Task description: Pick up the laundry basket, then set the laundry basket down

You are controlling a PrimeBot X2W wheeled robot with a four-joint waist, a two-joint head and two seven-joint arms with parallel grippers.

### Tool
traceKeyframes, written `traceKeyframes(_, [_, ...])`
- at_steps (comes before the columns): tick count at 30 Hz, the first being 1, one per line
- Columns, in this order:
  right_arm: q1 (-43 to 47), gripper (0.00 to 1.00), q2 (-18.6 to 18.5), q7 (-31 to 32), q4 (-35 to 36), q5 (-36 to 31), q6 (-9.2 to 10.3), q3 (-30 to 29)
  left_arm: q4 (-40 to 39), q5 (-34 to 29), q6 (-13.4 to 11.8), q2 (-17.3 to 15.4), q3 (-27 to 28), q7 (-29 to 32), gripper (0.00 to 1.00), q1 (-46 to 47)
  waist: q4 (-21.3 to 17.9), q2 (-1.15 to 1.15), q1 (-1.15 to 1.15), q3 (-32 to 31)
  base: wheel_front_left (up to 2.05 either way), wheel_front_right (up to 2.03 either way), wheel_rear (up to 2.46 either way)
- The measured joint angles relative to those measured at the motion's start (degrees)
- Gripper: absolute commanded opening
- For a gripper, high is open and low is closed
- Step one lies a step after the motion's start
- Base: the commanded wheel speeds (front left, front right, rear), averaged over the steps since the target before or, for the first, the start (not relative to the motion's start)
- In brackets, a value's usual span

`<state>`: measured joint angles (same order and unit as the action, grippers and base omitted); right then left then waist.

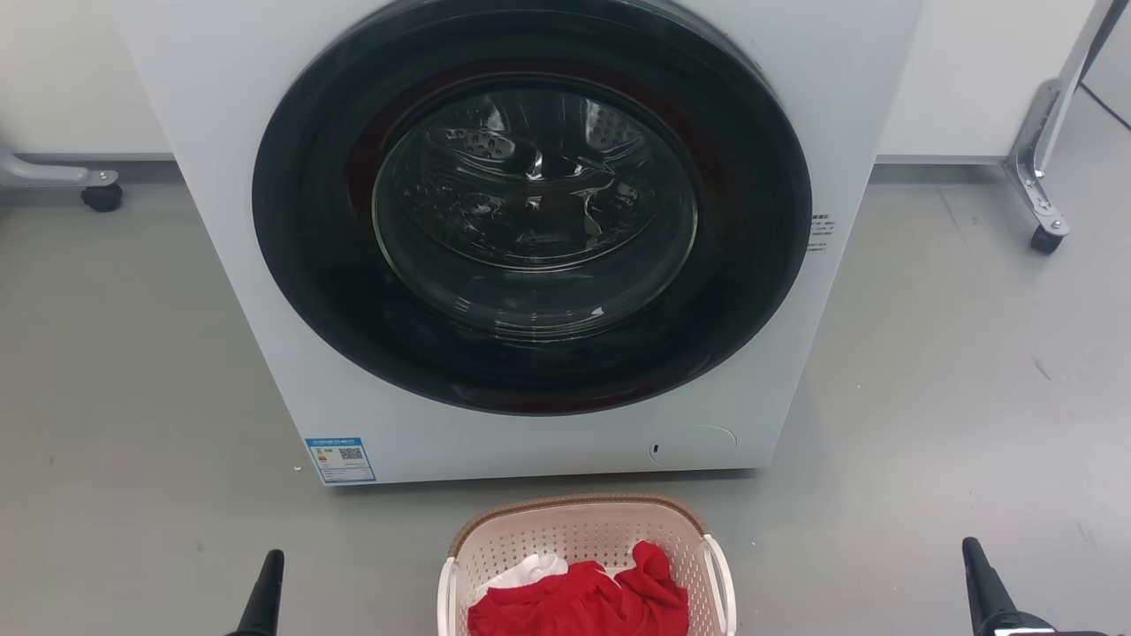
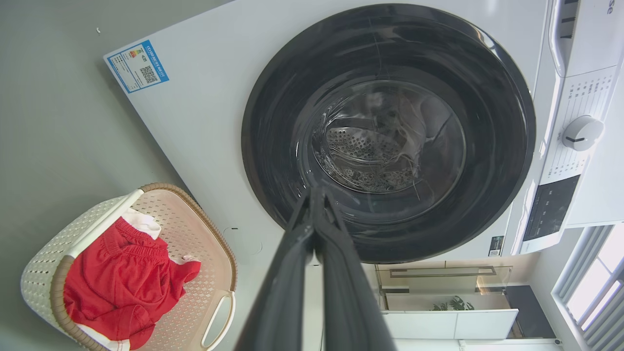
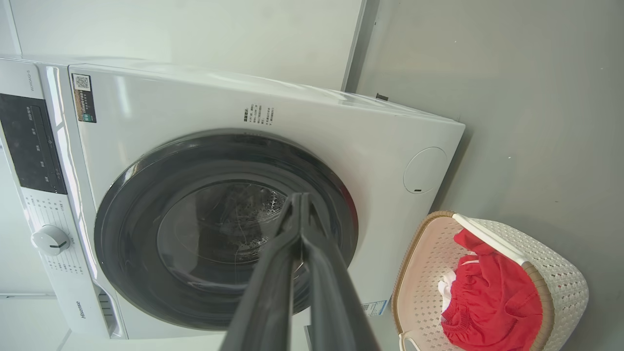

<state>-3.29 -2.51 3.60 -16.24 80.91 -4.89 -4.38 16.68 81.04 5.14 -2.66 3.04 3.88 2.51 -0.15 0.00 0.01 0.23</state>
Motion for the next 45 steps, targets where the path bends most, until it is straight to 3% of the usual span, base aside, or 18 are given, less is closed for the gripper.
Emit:
traceKeyframes(15, [-1.7, 0.00, 0.0, 2.9, -0.9, 10.5, -1.92, -3.2, 0.3, 10.5, 2.0, 0.2, 2.2, 2.6, 0.00, 2.1, 0.1, 0.00, 0.00, -0.1, 0.00, 0.00, 0.00])
traceKeyframes(45, [-2.0, 0.00, 0.0, 2.9, -0.9, 10.5, -2.00, -3.2, 0.3, 10.6, 2.0, 0.2, 2.2, 2.6, 0.00, 2.1, 0.1, 0.00, -0.01, -0.1, 0.00, 0.00, 0.00])
